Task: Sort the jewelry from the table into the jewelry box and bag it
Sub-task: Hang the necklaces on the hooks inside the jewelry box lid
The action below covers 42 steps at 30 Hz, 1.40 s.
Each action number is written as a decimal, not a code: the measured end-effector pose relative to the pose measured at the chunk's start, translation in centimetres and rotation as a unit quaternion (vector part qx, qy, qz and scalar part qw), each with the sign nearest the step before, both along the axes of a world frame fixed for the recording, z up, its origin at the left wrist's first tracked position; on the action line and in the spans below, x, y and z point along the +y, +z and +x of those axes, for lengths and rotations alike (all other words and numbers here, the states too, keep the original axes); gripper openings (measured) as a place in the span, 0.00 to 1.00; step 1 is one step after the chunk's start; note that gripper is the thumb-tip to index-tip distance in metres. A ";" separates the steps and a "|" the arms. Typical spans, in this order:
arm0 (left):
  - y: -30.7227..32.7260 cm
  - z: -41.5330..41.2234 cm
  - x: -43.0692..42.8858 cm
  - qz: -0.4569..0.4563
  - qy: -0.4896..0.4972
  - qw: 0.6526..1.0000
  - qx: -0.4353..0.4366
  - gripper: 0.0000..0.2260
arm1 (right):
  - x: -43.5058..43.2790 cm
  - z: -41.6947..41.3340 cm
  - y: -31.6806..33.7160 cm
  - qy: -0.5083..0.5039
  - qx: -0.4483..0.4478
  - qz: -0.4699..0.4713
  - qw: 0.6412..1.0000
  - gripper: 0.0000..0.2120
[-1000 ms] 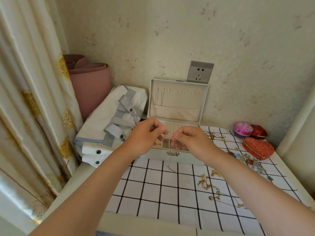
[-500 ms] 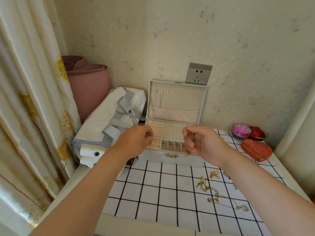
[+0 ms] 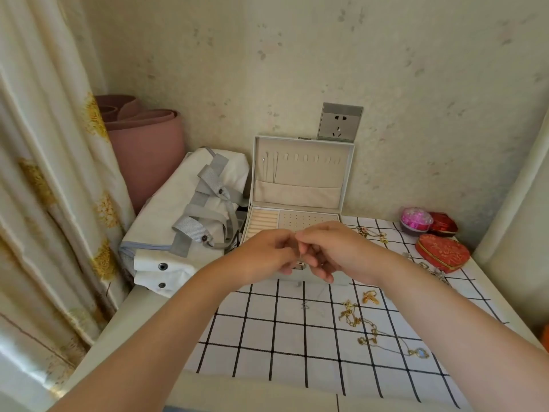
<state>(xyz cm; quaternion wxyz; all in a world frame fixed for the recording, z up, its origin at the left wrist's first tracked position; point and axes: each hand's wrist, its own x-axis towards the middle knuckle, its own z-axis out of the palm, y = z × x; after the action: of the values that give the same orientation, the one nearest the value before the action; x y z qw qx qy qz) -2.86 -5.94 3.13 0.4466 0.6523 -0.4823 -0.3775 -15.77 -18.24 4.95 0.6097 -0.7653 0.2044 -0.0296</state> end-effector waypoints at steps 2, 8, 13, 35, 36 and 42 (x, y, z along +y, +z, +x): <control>0.2 0.3 0.1 0.031 0.017 0.999 0.030 0.07 | -0.5 -0.3 0.0 -0.004 0.020 0.005 1.000 0.15; 0.8 3.1 0.3 0.003 0.158 0.981 0.115 0.14 | -1.9 -1.2 -0.1 0.006 0.065 0.025 0.998 0.15; 0.5 5.0 0.4 -0.002 0.293 0.949 0.115 0.12 | -2.4 -1.0 -0.2 -0.034 0.004 0.067 0.997 0.11; 4.5 8.4 -5.8 -0.071 0.064 0.964 0.247 0.14 | -6.0 8.9 7.9 -0.094 -0.108 -0.152 0.978 0.11; 4.9 8.7 -6.1 -0.064 0.056 0.965 0.247 0.16 | -6.3 9.3 8.1 -0.095 -0.105 -0.155 0.978 0.11; 5.2 10.8 -9.0 -0.071 0.088 0.992 0.050 0.12 | -7.6 11.8 7.7 -0.117 -0.084 -0.179 0.973 0.13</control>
<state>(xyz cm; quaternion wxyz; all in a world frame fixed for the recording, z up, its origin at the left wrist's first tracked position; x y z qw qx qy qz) 7.90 -14.93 8.30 0.5466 0.6389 -0.4263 -0.3335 -4.00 -25.88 12.65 0.4703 -0.8274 0.2321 -0.2010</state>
